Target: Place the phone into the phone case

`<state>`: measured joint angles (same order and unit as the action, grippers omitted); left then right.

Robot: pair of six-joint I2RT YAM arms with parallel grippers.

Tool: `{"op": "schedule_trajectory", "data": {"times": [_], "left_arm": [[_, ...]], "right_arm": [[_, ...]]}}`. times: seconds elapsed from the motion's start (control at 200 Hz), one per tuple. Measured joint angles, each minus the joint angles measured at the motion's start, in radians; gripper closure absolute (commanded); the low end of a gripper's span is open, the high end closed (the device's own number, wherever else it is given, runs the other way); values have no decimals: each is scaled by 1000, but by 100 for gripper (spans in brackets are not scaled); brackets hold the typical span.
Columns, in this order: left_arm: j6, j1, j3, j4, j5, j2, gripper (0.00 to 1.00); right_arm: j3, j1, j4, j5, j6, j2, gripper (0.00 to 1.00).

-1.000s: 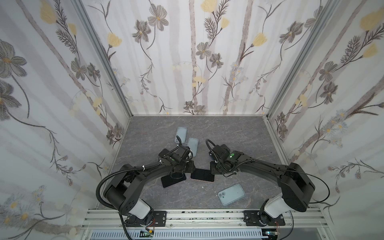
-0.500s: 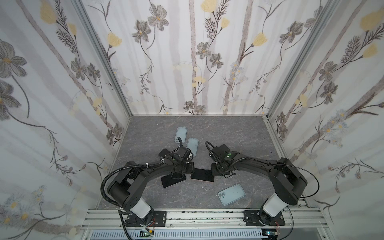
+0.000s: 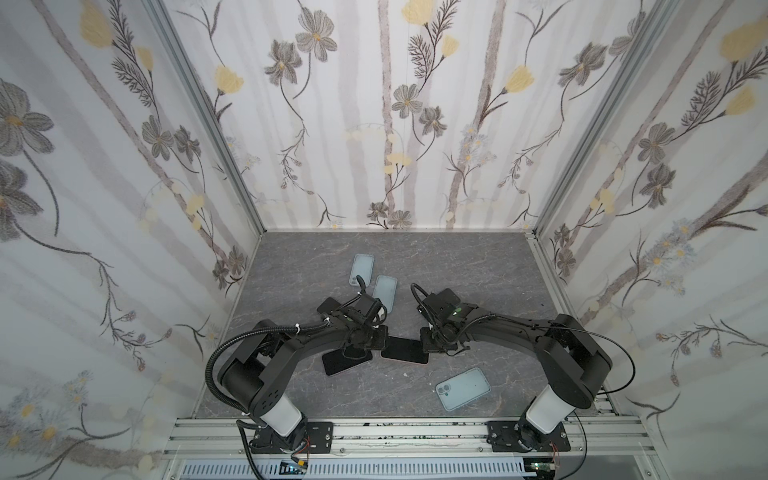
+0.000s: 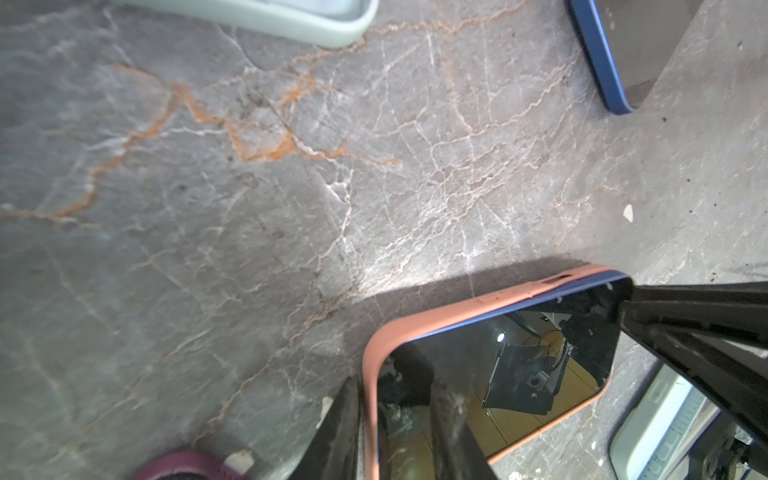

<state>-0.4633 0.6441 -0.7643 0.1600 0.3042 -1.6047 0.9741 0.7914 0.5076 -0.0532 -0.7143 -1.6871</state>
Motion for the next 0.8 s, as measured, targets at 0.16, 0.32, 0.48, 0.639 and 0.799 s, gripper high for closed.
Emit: {"op": "schedule_trajectory", "data": {"times": [0.16, 0.32, 0.48, 0.639, 0.799], "left_arm": [[0, 0, 6, -8, 3, 0, 70], [0, -2, 10, -14, 3, 1, 70], [0, -2, 13, -18, 3, 3, 70], [0, -2, 10, -13, 3, 10, 70], [8, -1, -23, 2, -17, 83, 69]], "right_arm": [[-17, 0, -18, 9, -4, -21, 89], [-23, -3, -35, 8, -2, -28, 89], [-2, 8, -12, 30, 3, -38, 88], [45, 18, 34, 52, 27, -45, 84], [97, 50, 69, 67, 74, 3, 78]]}}
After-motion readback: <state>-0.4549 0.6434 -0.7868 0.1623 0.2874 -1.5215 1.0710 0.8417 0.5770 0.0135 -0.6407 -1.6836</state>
